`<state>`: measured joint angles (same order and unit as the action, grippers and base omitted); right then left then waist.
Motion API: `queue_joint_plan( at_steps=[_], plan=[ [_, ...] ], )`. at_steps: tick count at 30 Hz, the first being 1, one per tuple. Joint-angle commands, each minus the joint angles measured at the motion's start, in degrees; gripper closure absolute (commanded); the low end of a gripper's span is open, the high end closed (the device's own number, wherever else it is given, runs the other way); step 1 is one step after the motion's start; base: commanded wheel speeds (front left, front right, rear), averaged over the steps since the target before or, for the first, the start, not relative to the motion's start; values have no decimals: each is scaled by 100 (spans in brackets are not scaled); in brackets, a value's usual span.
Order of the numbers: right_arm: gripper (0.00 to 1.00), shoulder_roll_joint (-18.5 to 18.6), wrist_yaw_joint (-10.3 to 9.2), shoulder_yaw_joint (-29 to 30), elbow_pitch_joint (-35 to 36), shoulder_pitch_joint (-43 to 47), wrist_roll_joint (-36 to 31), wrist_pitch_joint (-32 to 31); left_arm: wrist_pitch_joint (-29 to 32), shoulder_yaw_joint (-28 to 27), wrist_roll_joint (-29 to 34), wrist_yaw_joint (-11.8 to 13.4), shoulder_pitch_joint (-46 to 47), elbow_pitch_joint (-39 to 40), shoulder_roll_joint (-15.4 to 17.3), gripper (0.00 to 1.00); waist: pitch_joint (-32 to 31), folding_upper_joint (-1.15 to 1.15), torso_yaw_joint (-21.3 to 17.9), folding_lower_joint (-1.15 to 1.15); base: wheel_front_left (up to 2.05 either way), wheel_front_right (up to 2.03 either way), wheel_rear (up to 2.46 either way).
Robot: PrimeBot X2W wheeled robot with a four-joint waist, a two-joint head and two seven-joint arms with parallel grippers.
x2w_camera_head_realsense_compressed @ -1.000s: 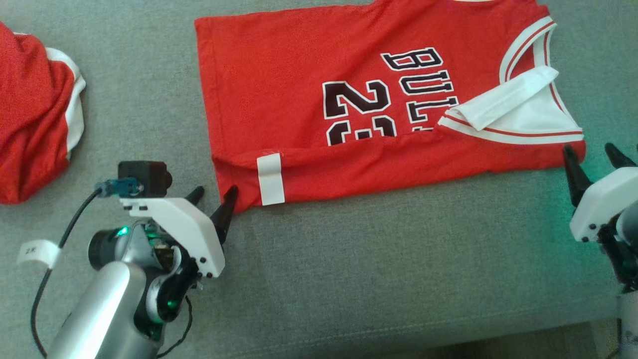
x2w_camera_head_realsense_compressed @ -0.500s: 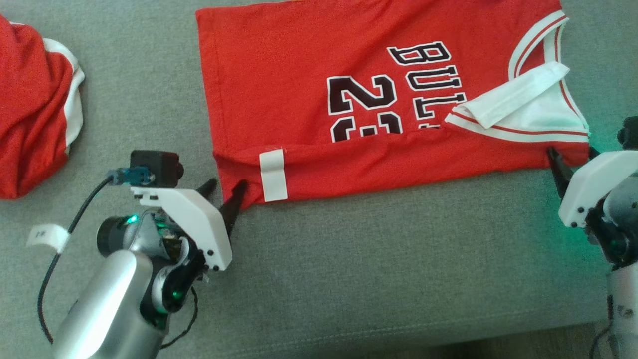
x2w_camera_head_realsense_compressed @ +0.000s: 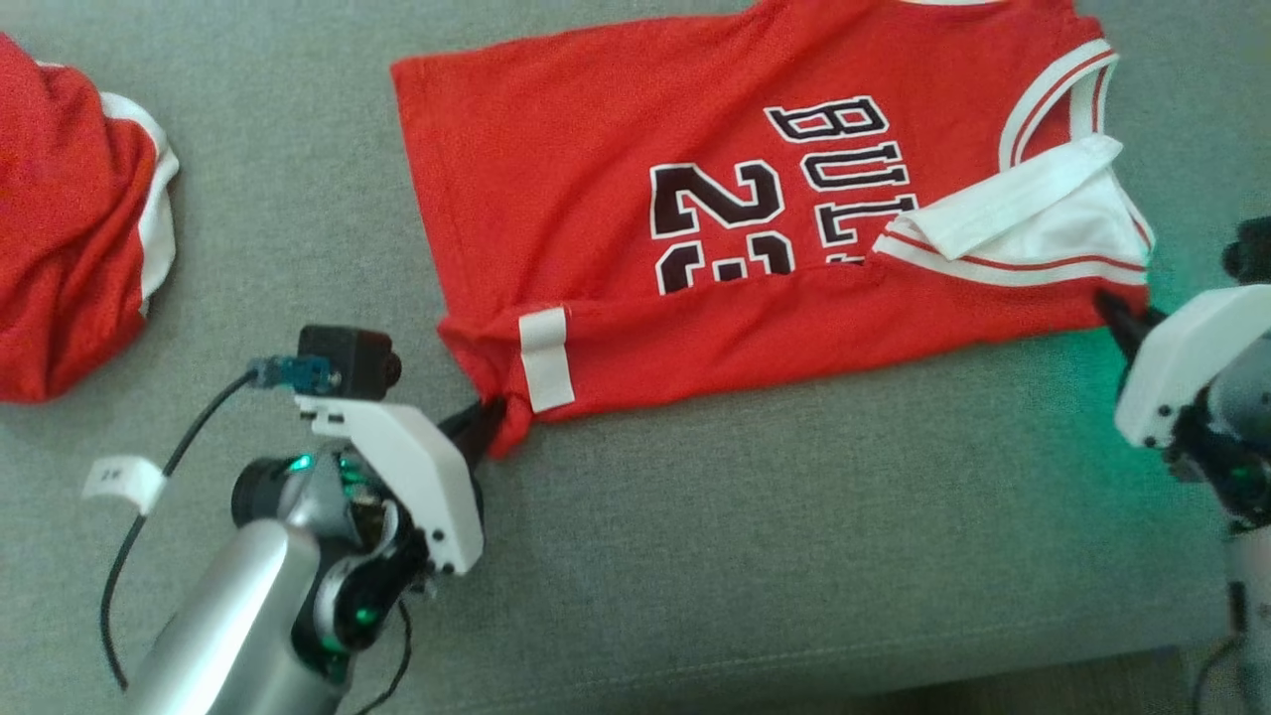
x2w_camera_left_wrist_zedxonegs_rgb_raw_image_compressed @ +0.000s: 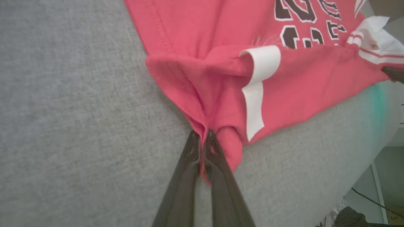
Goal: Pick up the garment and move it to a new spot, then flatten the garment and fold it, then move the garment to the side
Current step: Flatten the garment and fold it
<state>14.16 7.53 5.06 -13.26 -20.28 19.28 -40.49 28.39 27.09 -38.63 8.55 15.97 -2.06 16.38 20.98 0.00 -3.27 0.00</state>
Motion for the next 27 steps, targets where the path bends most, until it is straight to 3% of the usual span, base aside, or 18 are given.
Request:
queue_joint_plan(
  at_steps=[1,8,11,15,16,17,18,19,20,27],
  plan=[
    [100,233,-4,-93,330,78,115,-61,35,-181,-50,-19,-98,191,160,100,-67,0,-25,0,0,0,0],
    [100,1186,-4,90,1310,786,800,-831,611,-309,-264,-189,-694,1435,1024,100,-233,0,40,0,0,0,0],
    [100,1454,-4,135,1782,1353,1004,-1193,755,-377,-453,-125,-1014,1852,1148,100,-218,0,83,0,0,0,0],
    [100,1484,-4,169,2084,1797,973,-1416,695,-336,-503,-39,-1251,1854,1069,100,-166,0,95,0,0,0,0],
    [100,1475,-4,149,2112,1850,916,-1441,655,-304,-504,-39,-1257,1810,1009,83,-152,0,98,0,0,0,0],
    [71,1475,-4,111,2135,1888,856,-1455,602,-278,-483,-34,-1247,1752,953,33,-144,0,104,0,0,0,0],
    [37,1483,-4,68,2160,1917,803,-1459,554,-253,-458,-32,-1230,1689,905,0,-141,0,109,0,0,0,0],
    [5,1485,-4,37,2181,1931,773,-1456,517,-230,-434,-33,-1211,1631,869,0,-142,0,113,0,0,0,0],
    [0,1488,-4,28,2201,1930,748,-1442,487,-215,-410,-35,-1194,1584,850,0,-147,0,113,0,0,0,0],
    [0,1642,-4,465,2473,1440,581,-1231,288,-543,-187,48,-917,1675,1102,0,-88,0,129,0,0,0,0]
  ],
)
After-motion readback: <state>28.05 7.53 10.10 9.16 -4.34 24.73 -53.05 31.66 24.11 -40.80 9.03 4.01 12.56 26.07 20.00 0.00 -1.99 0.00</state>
